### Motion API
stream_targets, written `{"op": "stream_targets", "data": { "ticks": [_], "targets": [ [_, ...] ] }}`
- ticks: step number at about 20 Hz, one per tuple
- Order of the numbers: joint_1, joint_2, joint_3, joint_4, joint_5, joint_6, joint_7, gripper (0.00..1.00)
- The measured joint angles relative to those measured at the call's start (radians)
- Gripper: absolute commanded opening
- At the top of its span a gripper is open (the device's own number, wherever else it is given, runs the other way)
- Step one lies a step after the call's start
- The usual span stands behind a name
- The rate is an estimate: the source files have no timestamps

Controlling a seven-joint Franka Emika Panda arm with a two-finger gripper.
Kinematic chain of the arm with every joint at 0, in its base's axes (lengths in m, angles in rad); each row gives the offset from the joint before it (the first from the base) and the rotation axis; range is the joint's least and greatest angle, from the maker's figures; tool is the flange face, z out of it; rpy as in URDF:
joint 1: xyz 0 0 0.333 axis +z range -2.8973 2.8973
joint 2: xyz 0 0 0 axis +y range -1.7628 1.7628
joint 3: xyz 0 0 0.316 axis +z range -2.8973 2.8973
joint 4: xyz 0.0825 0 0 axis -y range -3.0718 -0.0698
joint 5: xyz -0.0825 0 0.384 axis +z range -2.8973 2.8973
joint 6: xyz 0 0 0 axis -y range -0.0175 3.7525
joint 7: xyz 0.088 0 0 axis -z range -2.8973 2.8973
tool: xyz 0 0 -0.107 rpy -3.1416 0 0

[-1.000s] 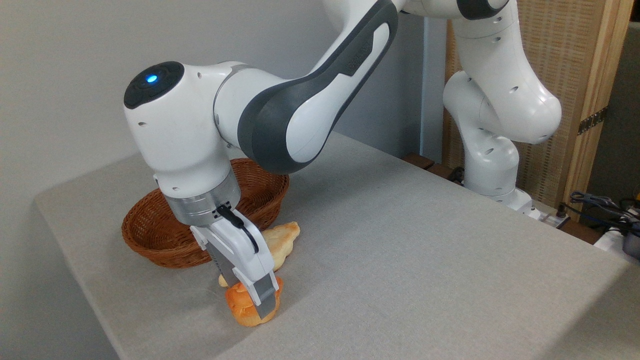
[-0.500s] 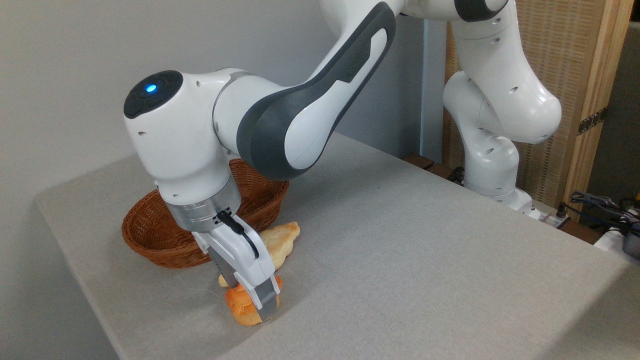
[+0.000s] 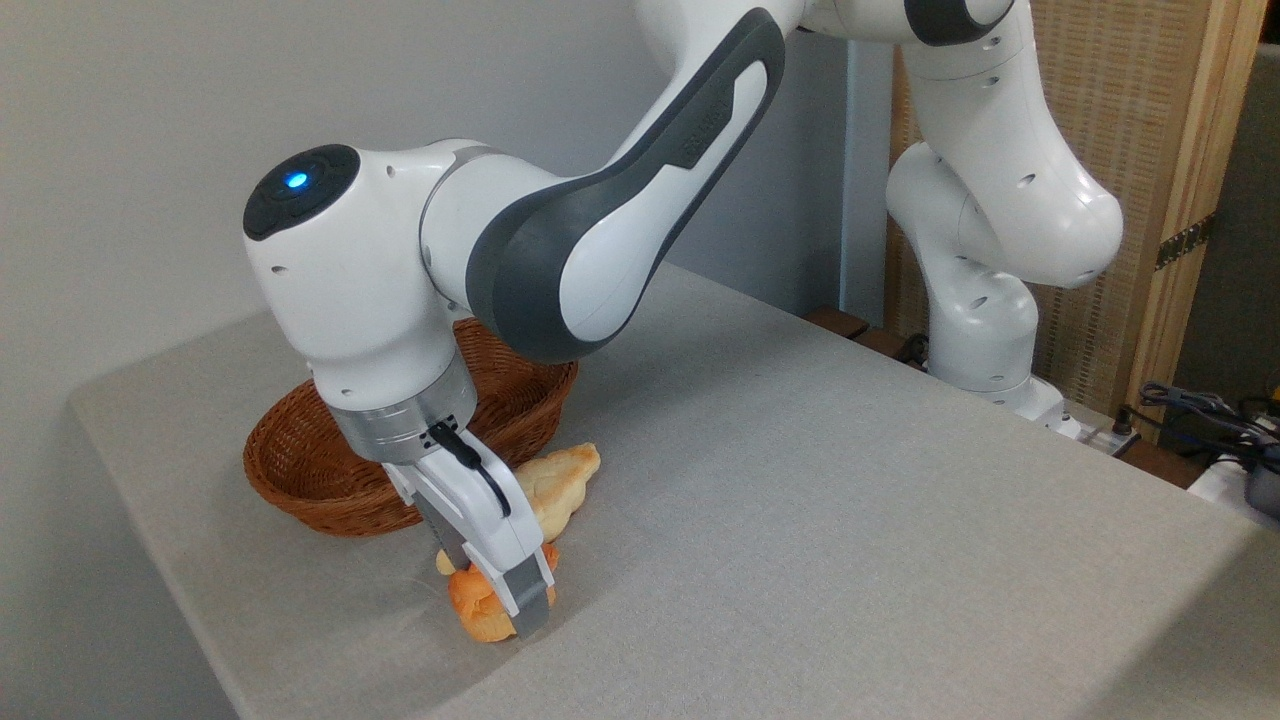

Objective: Put bread into the basket
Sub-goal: 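Close the gripper fingers around the orange-brown bun, then lift the bun and carry it over the wicker basket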

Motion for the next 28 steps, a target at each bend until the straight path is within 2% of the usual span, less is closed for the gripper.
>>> {"op": "stream_targets", "data": {
  "ticks": [8, 11, 15, 17, 22, 24, 25, 28],
  "targets": [
    [0.000, 0.000, 0.000, 0.002, 0.000, 0.000, 0.000, 0.47],
    [0.001, -0.002, 0.001, 0.007, 0.000, 0.001, 0.000, 0.52],
    [0.005, -0.015, 0.004, 0.021, -0.002, 0.003, 0.001, 0.51],
    [0.006, -0.028, 0.004, 0.034, -0.021, 0.003, 0.001, 0.51],
    [0.005, -0.088, 0.001, 0.044, -0.104, 0.003, 0.002, 0.51],
    [0.001, -0.109, -0.004, 0.044, -0.171, 0.003, 0.002, 0.51],
    [0.001, -0.115, -0.015, 0.044, -0.202, 0.003, 0.002, 0.51],
    [-0.001, -0.121, -0.057, 0.044, -0.236, 0.003, -0.002, 0.52]
  ]
}}
